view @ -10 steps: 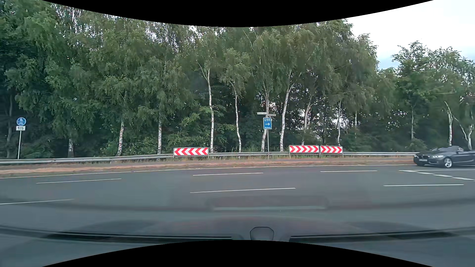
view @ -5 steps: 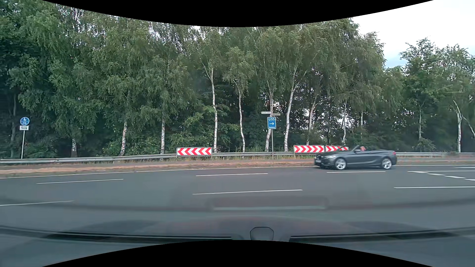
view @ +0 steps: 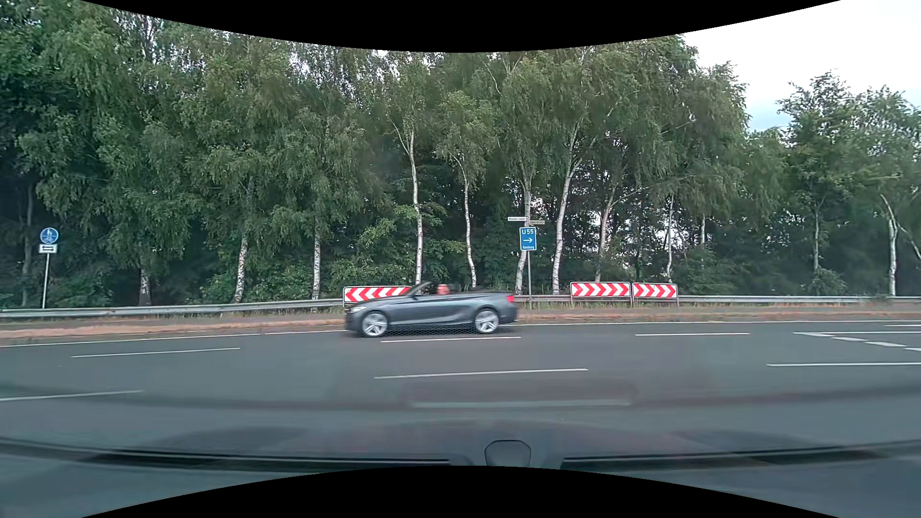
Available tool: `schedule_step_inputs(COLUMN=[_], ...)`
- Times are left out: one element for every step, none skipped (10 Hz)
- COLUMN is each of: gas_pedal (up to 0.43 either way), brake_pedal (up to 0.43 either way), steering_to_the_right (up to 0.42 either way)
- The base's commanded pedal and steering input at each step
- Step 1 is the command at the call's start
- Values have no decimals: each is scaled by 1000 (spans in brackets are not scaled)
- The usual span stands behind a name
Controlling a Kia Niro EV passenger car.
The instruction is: Follow the waypoints while adhering to traffic rules and regulations
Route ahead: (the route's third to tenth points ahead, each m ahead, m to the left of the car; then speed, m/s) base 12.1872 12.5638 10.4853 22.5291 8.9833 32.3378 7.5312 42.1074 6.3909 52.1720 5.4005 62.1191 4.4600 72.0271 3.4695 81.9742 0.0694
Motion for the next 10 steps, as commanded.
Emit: schedule_step_inputs(gas_pedal=[0, 0, 0, 0, 0, 0, 0, 0, 0, 0], brake_pedal=[232, 232, 232, 232, 232, 238, 238, 238, 238, 238], steering_to_the_right=[-275, -274, -274, -274, -274, -274, -274, -274, -274, -274])
